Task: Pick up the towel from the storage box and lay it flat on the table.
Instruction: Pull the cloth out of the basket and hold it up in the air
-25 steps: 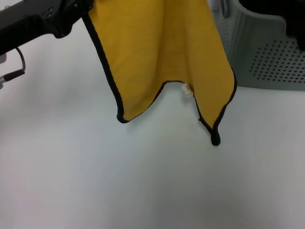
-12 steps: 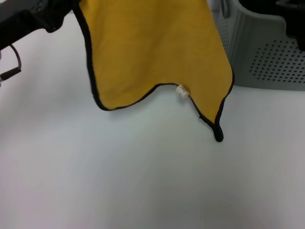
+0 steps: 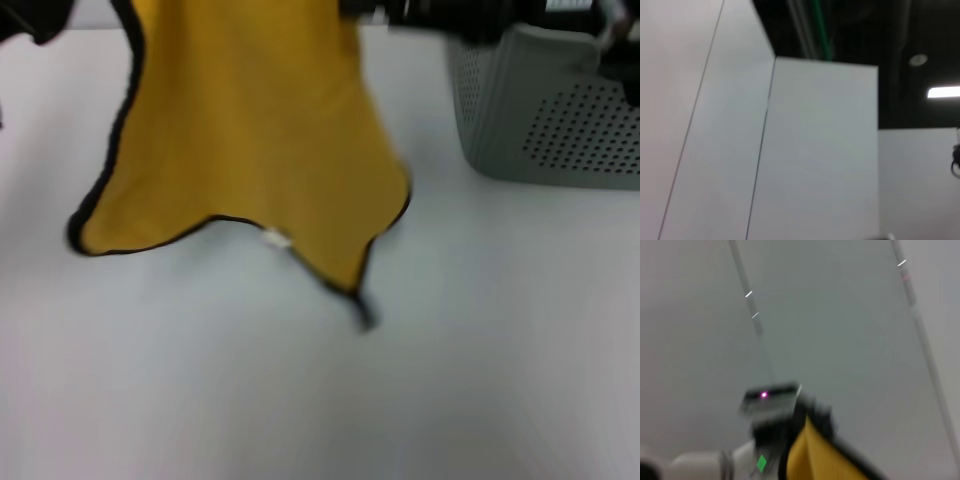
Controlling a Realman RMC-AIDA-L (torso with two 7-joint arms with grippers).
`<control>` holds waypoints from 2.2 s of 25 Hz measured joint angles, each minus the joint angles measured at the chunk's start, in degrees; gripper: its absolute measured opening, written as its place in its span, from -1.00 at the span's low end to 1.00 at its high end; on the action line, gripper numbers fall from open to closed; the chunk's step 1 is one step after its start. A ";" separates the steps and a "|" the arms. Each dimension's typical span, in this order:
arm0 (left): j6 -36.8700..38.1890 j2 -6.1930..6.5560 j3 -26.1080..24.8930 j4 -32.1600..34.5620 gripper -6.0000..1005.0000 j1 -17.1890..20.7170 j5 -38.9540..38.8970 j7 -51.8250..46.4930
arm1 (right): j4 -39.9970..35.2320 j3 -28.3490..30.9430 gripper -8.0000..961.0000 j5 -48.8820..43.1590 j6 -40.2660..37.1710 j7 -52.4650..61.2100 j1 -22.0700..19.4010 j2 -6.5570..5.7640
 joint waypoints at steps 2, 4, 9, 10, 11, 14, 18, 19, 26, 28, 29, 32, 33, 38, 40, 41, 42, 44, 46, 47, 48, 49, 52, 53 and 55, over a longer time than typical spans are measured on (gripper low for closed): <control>0.96 0.64 0.00 1.67 -0.97 0.24 -1.74 -0.50 | -0.22 -3.96 -0.55 0.83 -0.97 -1.75 -1.57 0.12; 1.42 1.22 0.00 3.30 -0.97 0.64 -2.62 -0.85 | -0.51 -8.72 -0.41 2.50 -1.95 -3.95 -3.99 0.20; 3.07 2.55 0.01 7.18 -0.98 1.69 -2.55 -0.08 | -2.28 -15.53 0.02 7.71 -3.16 -9.44 -11.48 0.19; 3.48 2.62 0.02 7.61 -0.98 1.76 -2.51 0.14 | -2.70 -15.54 0.08 7.96 -3.51 -9.93 -12.41 0.21; 4.06 2.80 0.03 8.43 -0.98 1.98 -2.47 0.46 | -3.31 -15.45 0.14 8.20 -3.96 -10.60 -13.89 0.18; 4.75 3.13 0.16 10.69 -0.98 2.70 -2.49 0.71 | -5.00 -14.67 0.31 8.24 -4.37 -12.18 -16.94 -0.10; 4.80 2.72 -0.01 11.85 -0.98 2.95 -3.54 0.35 | -4.89 -13.80 0.50 7.97 -4.82 -14.91 -18.45 -0.36; 4.81 2.58 -0.02 11.87 -0.98 2.88 -3.89 0.35 | -4.44 -13.87 0.52 7.91 -4.92 -15.30 -18.43 -0.34; 4.79 1.72 0.31 12.27 -0.98 1.63 -4.53 0.93 | 10.04 -16.96 0.59 12.60 -3.49 -26.20 -14.66 0.27; 4.78 1.57 0.37 12.28 -0.98 1.40 -4.42 0.95 | 16.58 -17.23 0.59 15.07 -3.45 -30.53 -12.01 0.28; 4.78 1.46 0.39 12.28 -0.98 1.21 -4.35 0.97 | 18.82 -17.23 0.57 15.90 -3.52 -31.80 -10.99 0.29; 4.75 1.30 0.38 12.30 -0.98 0.93 -4.20 1.04 | 24.82 -17.26 0.50 17.42 -3.56 -35.69 -7.02 0.29; 4.70 1.28 0.30 12.30 -0.98 0.91 -4.18 1.04 | 25.98 -17.27 0.47 17.50 -3.48 -36.25 -5.98 0.29; 4.51 1.27 0.07 12.29 -0.98 0.83 -4.17 1.08 | 29.68 -18.34 0.42 17.37 -1.71 -37.13 -1.77 0.29; 4.49 1.22 0.11 12.06 -0.98 0.83 -4.14 1.32 | 30.05 -19.50 0.39 17.59 -0.41 -36.96 -1.08 0.29; 4.48 1.18 0.18 11.99 -0.98 0.83 -4.12 1.50 | 30.12 -20.22 0.37 17.66 0.02 -36.74 -0.79 0.28; 4.47 1.14 0.24 11.96 -0.98 0.84 -4.12 1.64 | 30.15 -21.03 0.35 17.71 0.41 -36.32 -0.54 0.29; 4.47 1.05 0.32 11.95 -0.98 0.90 -4.12 1.78 | 30.21 -22.47 0.31 17.81 0.89 -35.17 -0.01 0.29; 4.49 1.00 0.33 11.93 -0.98 1.03 -4.12 1.78 | 30.22 -23.26 0.27 17.83 1.11 -34.44 0.15 0.29; 4.49 1.00 0.35 11.92 -0.98 1.11 -4.12 1.77 | 30.13 -23.47 0.25 17.84 1.03 -34.36 0.06 0.29; 4.49 1.00 0.35 11.92 -0.98 1.18 -4.12 1.77 | 30.01 -23.58 0.24 17.85 0.71 -34.39 -0.08 0.28; 4.50 1.00 0.35 11.92 -0.98 1.23 -4.12 1.77 | 29.92 -23.67 0.22 17.85 0.34 -34.45 -0.20 0.29; 4.52 0.95 0.35 11.91 -0.98 1.38 -4.12 1.78 | 29.82 -23.87 0.16 17.86 -0.56 -34.73 -0.39 0.29; 4.52 0.92 0.36 11.91 -0.98 1.41 -4.12 1.77 | 29.80 -23.89 0.08 17.87 -0.72 -34.80 -0.40 0.29; 4.53 0.87 0.36 11.92 -0.98 1.42 -4.11 1.77 | 29.80 -23.91 -0.09 17.89 -0.80 -34.95 -0.40 0.29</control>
